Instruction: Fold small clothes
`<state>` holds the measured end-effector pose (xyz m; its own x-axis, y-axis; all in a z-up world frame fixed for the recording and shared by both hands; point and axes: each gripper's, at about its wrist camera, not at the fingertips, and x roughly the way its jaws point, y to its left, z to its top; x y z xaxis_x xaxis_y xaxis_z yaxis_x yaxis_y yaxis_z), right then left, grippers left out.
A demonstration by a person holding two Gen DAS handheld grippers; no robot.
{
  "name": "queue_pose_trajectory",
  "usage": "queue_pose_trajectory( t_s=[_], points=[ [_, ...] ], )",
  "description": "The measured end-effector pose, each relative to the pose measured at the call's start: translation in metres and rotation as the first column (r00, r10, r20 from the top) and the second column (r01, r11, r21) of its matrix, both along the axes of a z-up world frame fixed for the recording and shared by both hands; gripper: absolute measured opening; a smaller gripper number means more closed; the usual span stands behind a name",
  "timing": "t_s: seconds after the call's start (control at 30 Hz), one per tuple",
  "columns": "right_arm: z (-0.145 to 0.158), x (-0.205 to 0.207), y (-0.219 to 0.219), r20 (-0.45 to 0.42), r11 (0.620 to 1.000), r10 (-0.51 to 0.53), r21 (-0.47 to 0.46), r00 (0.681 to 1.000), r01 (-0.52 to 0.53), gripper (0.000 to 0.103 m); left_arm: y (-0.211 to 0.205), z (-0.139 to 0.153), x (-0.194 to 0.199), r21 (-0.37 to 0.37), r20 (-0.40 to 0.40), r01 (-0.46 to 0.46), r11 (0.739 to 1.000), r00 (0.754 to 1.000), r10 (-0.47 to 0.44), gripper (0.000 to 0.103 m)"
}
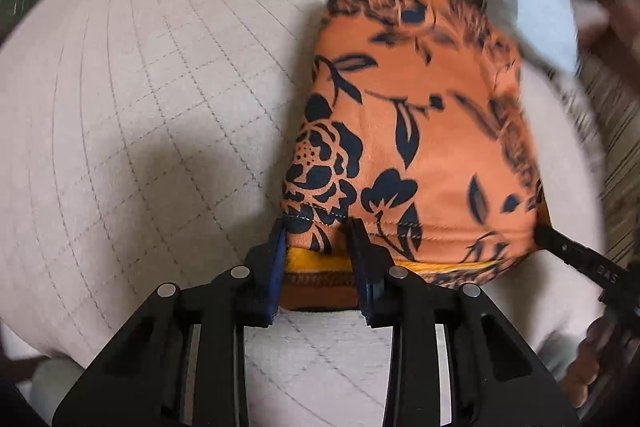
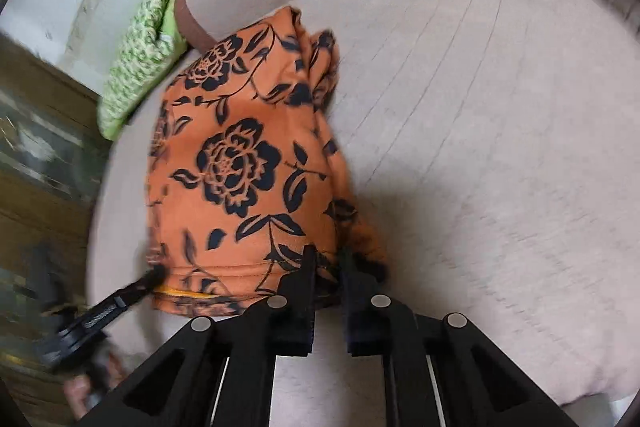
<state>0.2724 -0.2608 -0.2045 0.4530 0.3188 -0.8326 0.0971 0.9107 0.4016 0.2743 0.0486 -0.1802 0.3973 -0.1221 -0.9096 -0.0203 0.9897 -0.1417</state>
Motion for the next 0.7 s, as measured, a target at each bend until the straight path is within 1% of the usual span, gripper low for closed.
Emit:
queue_pose_trajectory(
  t_s=[0.03, 0.07, 0.1, 0.13, 0.17, 0.2, 0.23, 0.3, 0.37, 0.43, 0.5, 0.53, 0.57, 0.6, 0.63, 0.67, 0.7],
  points=[
    [-0.007, 0.007, 0.009, -0.026, 0.999, 0.012, -0.047, 1.0, -0.013, 0.009, -0.005, -0.003, 0.001, 0.024, 0.003, 0.0, 1.0, 1.0, 0.0, 0.031],
    [-0.022, 0.011, 0.02, -0.067, 0.995, 0.044, -0.086, 0.997, -0.049, 0.009, -0.005, -0.002, 0.0, 0.046, 0.014, -0.003, 0.999, 1.0, 0.003, 0.031],
    [-0.022, 0.011, 0.025, -0.058, 0.992, 0.051, -0.111, 0.997, -0.057, 0.009, -0.006, 0.001, -0.003, 0.053, 0.014, -0.01, 0.999, 1.0, 0.009, 0.031],
    [-0.015, 0.008, 0.028, -0.037, 0.989, 0.051, -0.137, 0.998, -0.056, 0.009, -0.006, 0.006, -0.006, 0.049, 0.011, -0.02, 0.999, 1.0, 0.019, 0.031],
    [-0.007, 0.004, 0.028, -0.025, 0.991, 0.04, -0.124, 0.999, -0.043, 0.009, -0.005, 0.01, -0.011, 0.033, 0.011, -0.028, 0.999, 1.0, 0.027, 0.031],
    [0.004, -0.004, 0.024, 0.007, 0.998, 0.031, -0.058, 0.999, -0.031, 0.009, -0.003, 0.014, -0.021, 0.012, 0.025, -0.031, 0.999, 0.999, 0.031, 0.031],
    [0.01, -0.011, 0.021, 0.033, 1.0, 0.029, -0.012, 0.999, -0.029, 0.01, -0.002, 0.015, -0.028, 0.006, 0.028, -0.032, 0.999, 0.999, 0.032, 0.031],
    [0.017, -0.025, 0.017, 0.052, 0.999, 0.018, 0.03, 0.998, -0.02, 0.011, 0.002, 0.012, -0.042, -0.003, 0.004, -0.03, 1.0, 1.0, 0.03, 0.031],
    [0.014, -0.043, 0.013, 0.033, 0.998, 0.033, 0.053, 0.999, -0.034, 0.011, 0.004, 0.01, -0.054, -0.03, -0.02, -0.024, 0.999, 1.0, 0.024, 0.031],
    [0.011, -0.053, 0.011, 0.026, 0.996, 0.053, 0.076, 0.998, -0.054, 0.011, 0.006, 0.017, -0.065, -0.075, -0.015, -0.029, 0.997, 0.999, 0.028, 0.031],
    [0.01, -0.062, 0.007, 0.05, 0.988, 0.061, 0.139, 0.997, -0.068, 0.011, 0.017, 0.029, -0.071, -0.131, 0.007, -0.044, 0.99, 0.999, 0.046, 0.031],
    [0.013, -0.061, 0.006, 0.083, 0.976, 0.066, 0.201, 0.994, -0.082, 0.011, 0.023, 0.036, -0.072, -0.157, 0.02, -0.056, 0.986, 0.998, 0.06, 0.031],
    [0.017, -0.059, 0.006, 0.119, 0.963, 0.072, 0.25, 0.99, -0.1, 0.014, 0.028, 0.047, -0.069, -0.18, 0.041, -0.078, 0.981, 0.995, 0.087, 0.039],
    [0.025, -0.058, 0.005, 0.169, 0.948, 0.072, 0.294, 0.983, -0.12, 0.019, 0.03, 0.054, -0.066, -0.19, 0.059, -0.092, 0.977, 0.993, 0.105, 0.048],
    [0.031, -0.058, 0.005, 0.187, 0.945, 0.065, 0.302, 0.98, -0.121, 0.041, 0.034, 0.063, -0.063, -0.196, 0.085, -0.109, 0.975, 0.988, 0.128, 0.069],
    [0.038, -0.055, 0.004, 0.208, 0.948, 0.043, 0.301, 0.977, -0.105, 0.056, 0.039, 0.072, -0.06, -0.192, 0.115, -0.128, 0.973, 0.982, 0.151, 0.078],
    [0.044, -0.054, 0.004, 0.228, 0.95, 0.028, 0.297, 0.973, -0.097, 0.059, 0.041, 0.081, -0.053, -0.182, 0.147, -0.144, 0.973, 0.974, 0.172, 0.079]
  ],
)
